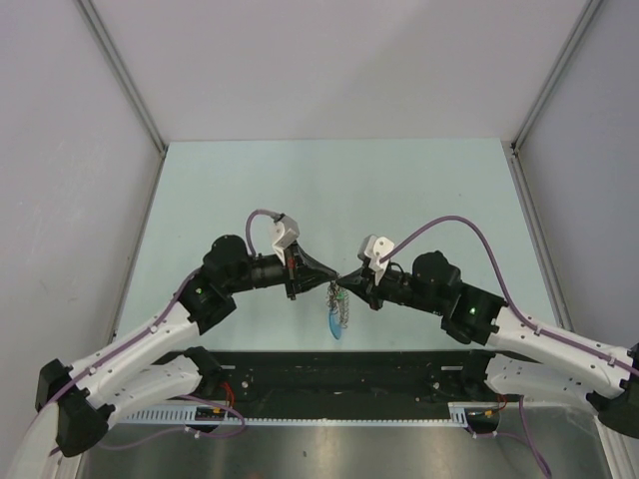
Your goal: Remove the keys from the keyring
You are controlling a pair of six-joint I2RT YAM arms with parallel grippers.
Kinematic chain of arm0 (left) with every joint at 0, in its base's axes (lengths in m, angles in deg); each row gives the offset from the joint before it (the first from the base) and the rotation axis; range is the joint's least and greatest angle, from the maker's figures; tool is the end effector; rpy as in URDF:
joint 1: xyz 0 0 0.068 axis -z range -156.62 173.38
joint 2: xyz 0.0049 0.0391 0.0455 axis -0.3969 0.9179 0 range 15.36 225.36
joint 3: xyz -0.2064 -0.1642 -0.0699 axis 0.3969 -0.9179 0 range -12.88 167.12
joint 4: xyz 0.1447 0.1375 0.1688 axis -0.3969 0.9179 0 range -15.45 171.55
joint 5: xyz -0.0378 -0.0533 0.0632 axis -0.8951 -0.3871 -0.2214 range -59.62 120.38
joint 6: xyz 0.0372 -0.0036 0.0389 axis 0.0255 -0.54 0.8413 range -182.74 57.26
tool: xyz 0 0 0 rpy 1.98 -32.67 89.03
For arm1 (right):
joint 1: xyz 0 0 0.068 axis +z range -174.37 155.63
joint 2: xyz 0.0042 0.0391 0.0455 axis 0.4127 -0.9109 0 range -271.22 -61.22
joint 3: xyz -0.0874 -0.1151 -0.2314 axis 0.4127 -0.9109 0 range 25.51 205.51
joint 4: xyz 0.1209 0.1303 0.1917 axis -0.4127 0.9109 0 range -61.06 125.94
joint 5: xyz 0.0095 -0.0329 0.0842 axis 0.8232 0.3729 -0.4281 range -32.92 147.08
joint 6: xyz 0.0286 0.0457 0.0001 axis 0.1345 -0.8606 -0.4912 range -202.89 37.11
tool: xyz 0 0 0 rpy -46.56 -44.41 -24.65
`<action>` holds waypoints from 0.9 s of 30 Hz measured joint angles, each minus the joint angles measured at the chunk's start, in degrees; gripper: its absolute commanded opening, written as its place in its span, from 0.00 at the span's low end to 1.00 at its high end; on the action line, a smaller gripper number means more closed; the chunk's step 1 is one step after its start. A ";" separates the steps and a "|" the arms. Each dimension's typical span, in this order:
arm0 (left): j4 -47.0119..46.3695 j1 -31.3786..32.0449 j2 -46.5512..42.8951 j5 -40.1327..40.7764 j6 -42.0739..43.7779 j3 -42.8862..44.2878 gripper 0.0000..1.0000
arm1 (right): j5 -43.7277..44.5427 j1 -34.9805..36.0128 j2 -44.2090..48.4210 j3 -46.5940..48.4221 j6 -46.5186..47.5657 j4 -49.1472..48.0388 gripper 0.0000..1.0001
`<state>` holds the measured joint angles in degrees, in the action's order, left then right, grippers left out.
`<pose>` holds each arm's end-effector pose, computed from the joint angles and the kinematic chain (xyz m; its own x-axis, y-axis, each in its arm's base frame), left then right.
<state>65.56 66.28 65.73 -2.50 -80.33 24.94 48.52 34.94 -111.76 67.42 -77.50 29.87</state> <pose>0.1388 -0.1554 0.3158 -0.3361 -0.0341 -0.9412 0.9095 0.2477 -0.3337 0.1031 0.1841 0.3217 0.0026 -0.1776 -0.9841 -0.9292 0.3634 -0.0681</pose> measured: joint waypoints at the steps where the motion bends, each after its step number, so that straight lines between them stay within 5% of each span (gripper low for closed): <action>1: -0.13 0.04 -0.11 -0.02 0.00 0.00 0.00 | 0.07 0.09 0.22 -0.15 -0.04 -0.22 0.03; 4: -1.16 0.07 -0.50 -0.48 -0.24 -0.02 0.00 | -0.92 0.13 0.74 -0.42 -0.46 -1.25 0.21; 12: -8.22 0.04 -4.04 -4.87 -0.85 -3.78 0.00 | -10.47 -3.17 2.43 -3.17 -3.17 -5.53 0.42; 27: -10.25 0.04 -4.50 -10.05 1.14 -3.87 0.00 | -28.13 -9.94 2.67 -4.46 -10.47 -15.78 0.29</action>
<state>55.31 66.32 61.22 -12.55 -79.19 21.07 20.39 24.99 -109.10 62.96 -87.97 14.09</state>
